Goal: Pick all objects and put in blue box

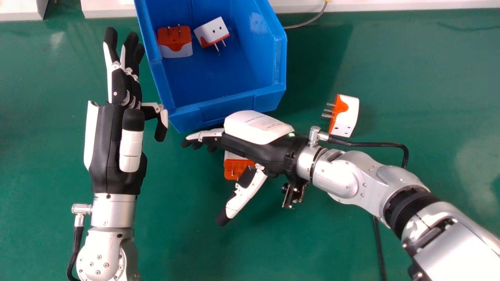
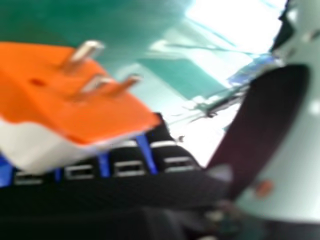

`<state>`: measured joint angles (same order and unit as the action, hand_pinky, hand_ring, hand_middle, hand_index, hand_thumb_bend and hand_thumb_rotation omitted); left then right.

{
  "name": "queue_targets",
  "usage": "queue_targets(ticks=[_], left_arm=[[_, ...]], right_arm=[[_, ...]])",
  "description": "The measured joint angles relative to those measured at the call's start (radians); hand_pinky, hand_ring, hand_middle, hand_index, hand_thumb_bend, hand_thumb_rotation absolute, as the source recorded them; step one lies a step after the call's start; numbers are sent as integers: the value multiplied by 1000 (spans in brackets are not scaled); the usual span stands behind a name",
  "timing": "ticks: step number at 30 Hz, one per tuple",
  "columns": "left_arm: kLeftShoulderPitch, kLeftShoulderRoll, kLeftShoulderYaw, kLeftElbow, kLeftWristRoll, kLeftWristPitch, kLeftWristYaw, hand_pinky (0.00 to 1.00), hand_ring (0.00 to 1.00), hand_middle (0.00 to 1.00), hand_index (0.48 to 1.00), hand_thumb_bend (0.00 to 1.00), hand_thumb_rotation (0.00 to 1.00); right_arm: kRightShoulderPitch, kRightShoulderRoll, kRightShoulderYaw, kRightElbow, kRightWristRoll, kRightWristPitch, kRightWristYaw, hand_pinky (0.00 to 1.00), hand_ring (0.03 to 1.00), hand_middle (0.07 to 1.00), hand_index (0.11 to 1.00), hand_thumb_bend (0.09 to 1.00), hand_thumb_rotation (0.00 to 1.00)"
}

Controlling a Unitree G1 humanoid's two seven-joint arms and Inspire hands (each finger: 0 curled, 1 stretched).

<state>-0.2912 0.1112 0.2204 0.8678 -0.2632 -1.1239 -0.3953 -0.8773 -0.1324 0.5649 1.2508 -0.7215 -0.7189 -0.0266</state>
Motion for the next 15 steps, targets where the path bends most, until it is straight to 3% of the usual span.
queue_targets(ticks=[5, 15], left_arm=[[0, 0, 1, 0, -12, 0, -8, 0, 1000, 1000, 1000, 1000, 959], [-2, 0, 1, 13, -12, -1, -11, 0, 1000, 1000, 1000, 1000, 959]], right_arm=[[-22, 2, 18, 7, -6, 15, 6, 684, 764, 829, 856, 1000, 413], [-50, -50, 19, 18, -5, 31, 14, 683, 759, 825, 853, 1000, 420]])
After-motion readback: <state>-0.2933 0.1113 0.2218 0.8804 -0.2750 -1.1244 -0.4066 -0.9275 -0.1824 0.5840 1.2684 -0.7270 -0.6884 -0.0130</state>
